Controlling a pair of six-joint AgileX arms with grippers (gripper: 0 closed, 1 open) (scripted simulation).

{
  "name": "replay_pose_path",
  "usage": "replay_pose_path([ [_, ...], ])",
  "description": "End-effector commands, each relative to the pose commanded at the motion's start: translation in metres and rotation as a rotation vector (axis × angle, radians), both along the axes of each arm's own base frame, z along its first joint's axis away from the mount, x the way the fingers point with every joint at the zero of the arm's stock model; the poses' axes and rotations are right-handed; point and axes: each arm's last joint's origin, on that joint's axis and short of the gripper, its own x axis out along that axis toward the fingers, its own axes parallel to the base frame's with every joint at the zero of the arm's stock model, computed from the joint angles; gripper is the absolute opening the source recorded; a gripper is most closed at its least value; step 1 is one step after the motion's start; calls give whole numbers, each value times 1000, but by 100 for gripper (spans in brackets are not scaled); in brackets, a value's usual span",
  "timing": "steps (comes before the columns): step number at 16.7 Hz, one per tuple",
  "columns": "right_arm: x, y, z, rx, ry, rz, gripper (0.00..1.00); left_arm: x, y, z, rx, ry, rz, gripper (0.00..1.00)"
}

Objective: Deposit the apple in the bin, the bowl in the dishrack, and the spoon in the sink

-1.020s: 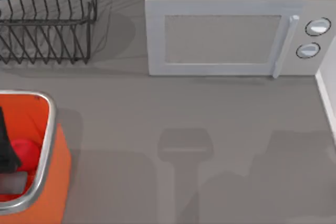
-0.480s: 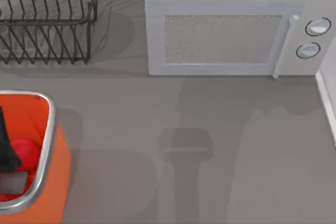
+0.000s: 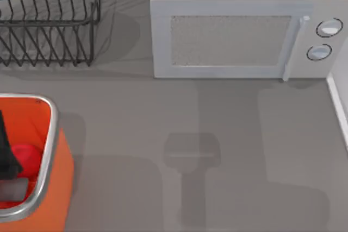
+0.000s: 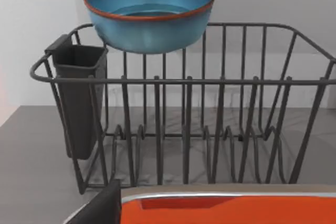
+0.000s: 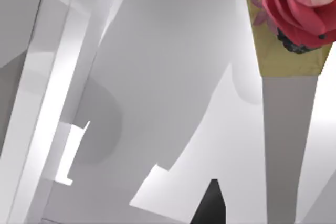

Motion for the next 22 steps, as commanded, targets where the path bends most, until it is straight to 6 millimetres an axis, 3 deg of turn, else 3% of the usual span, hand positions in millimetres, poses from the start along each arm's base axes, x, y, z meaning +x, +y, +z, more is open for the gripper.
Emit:
replay_pose_path([
  [10,4,2,-6,-2,-15,-8,0,0,0,0,0,0,0,100],
  [17,5,5,-42,1,10,-2,0,0,0,0,0,0,0,100],
  [22,4,5,-49,-1,-3,-2,0,0,0,0,0,0,0,100],
])
